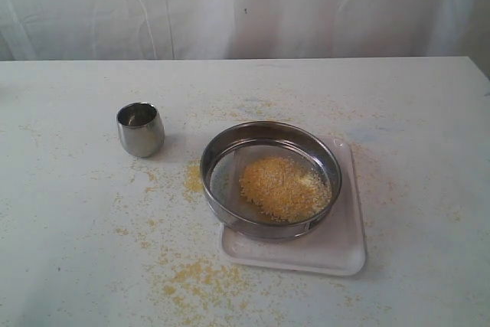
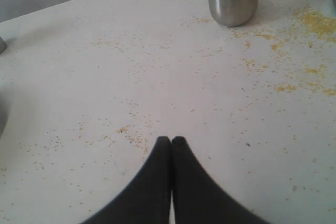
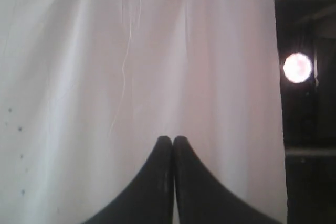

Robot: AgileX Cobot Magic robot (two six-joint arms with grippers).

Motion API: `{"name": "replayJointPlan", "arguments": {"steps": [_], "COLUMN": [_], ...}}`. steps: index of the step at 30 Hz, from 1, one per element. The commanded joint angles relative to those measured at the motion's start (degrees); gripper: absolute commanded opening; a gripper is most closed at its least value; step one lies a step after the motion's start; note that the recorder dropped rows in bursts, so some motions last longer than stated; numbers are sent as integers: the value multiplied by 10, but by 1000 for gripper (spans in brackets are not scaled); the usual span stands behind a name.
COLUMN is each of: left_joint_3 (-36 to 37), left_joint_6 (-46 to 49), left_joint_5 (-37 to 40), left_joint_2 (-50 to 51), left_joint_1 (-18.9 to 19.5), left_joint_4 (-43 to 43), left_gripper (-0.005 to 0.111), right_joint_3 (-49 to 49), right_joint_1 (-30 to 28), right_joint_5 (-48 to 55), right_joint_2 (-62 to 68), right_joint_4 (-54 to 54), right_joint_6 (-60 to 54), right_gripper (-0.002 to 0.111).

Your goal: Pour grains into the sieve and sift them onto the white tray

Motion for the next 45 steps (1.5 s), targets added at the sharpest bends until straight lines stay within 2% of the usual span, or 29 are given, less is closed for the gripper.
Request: {"name": "replayJointPlan", "arguments": {"steps": [1, 5, 8, 10, 15, 20, 23, 31, 35, 37, 40, 42, 45], "left_joint_3": [2, 2, 2, 2, 2, 2, 2, 2, 2, 2, 2, 2, 2], "left_joint_6": [1, 1, 1, 1, 1, 1, 1, 1, 1, 1, 1, 1, 1], "left_joint_5": [-2, -2, -2, -2, -2, -2, -2, -2, -2, -2, -2, -2, -2], "left_joint_2": [-3, -3, -3, -3, -3, -3, -3, -3, -3, -3, -3, -3, -3], "left_joint_1": [-5, -5, -5, -5, -5, -5, -5, -5, -5, -5, -5, -5, -5], "left_joint_4": [-1, -1, -1, -1, -1, -1, -1, -1, -1, -1, -1, -1, -1], "left_gripper": [0, 0, 0, 0, 0, 0, 0, 0, 0, 0, 0, 0, 0], "right_joint_3": [-81, -159, -206, -231, -277, -286, -286, -292, -352, -396, -480, -497, -498], "right_joint_1": [22, 37, 44, 47, 47, 47, 47, 47, 91, 127, 172, 182, 197], "right_joint_5": [172, 454, 585, 616, 643, 580, 562, 544, 623, 625, 603, 604, 597], "right_joint_2": [156, 277, 351, 377, 433, 497, 543, 626, 655, 671, 707, 723, 735], "right_joint_4": [-12, 0, 35, 100, 358, 577, 639, 640, 605, 533, 282, 232, 246], "right_joint_6": [0, -5, -66, -106, -322, -495, -528, -532, -540, -501, -264, -207, -219], "right_gripper": [0, 0, 0, 0, 0, 0, 0, 0, 0, 0, 0, 0, 4]}}
